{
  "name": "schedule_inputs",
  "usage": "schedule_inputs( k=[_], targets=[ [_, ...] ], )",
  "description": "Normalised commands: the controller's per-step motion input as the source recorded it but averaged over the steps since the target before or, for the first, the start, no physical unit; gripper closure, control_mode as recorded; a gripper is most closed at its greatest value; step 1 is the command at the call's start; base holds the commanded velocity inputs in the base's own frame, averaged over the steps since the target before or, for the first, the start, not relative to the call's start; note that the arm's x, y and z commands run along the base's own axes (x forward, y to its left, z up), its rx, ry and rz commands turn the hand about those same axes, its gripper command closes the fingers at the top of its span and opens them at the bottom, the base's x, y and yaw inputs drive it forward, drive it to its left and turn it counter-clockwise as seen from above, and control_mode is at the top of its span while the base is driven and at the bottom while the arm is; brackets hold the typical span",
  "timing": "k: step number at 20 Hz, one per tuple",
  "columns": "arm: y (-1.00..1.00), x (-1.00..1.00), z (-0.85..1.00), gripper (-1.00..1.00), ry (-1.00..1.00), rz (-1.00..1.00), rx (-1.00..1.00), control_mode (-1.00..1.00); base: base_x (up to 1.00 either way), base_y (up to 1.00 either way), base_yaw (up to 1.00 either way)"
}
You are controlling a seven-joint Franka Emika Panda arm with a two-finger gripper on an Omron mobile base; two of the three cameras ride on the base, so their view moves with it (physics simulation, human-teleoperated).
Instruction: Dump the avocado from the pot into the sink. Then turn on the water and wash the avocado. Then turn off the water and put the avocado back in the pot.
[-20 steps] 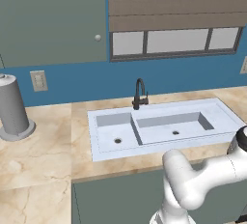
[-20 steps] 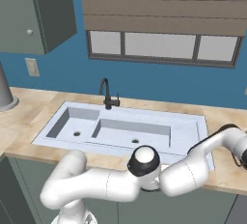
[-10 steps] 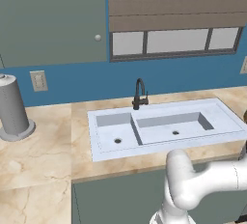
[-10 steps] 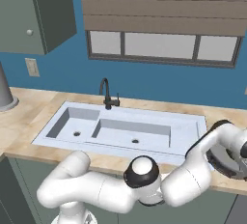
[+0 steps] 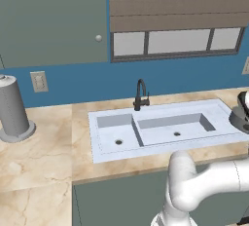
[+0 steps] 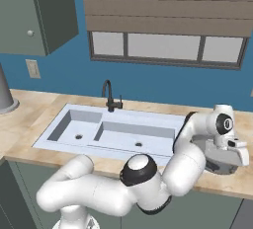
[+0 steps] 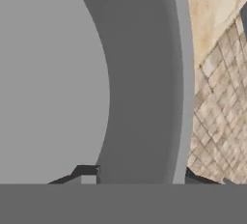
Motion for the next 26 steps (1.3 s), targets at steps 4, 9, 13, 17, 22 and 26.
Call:
schedule_inputs(
  k=[4, 9, 13, 17, 22, 26],
  targets=[
    [1.00, 0.00, 0.04, 1.00, 0.26, 0.33, 0.00, -1.00, 0.00, 0.00, 0.00],
    [0.92, 0.00, 0.20, 1.00, 0.09, 0.24, 0.00, -1.00, 0.00, 0.00, 0.00],
    [0.56, -0.01, 0.31, 1.00, -0.03, 0.20, 0.09, -1.00, 0.00, 0.00, 0.00],
    [0.42, 0.00, 0.32, 1.00, -0.07, 0.17, 0.11, -1.00, 0.00, 0.00, 0.00],
    [0.34, 0.00, 0.37, 1.00, -0.01, 0.09, 0.11, -1.00, 0.00, 0.00, 0.00],
    [0.37, 0.06, 0.36, 1.00, 0.00, 0.02, 0.12, -1.00, 0.00, 0.00, 0.00]
  ],
)
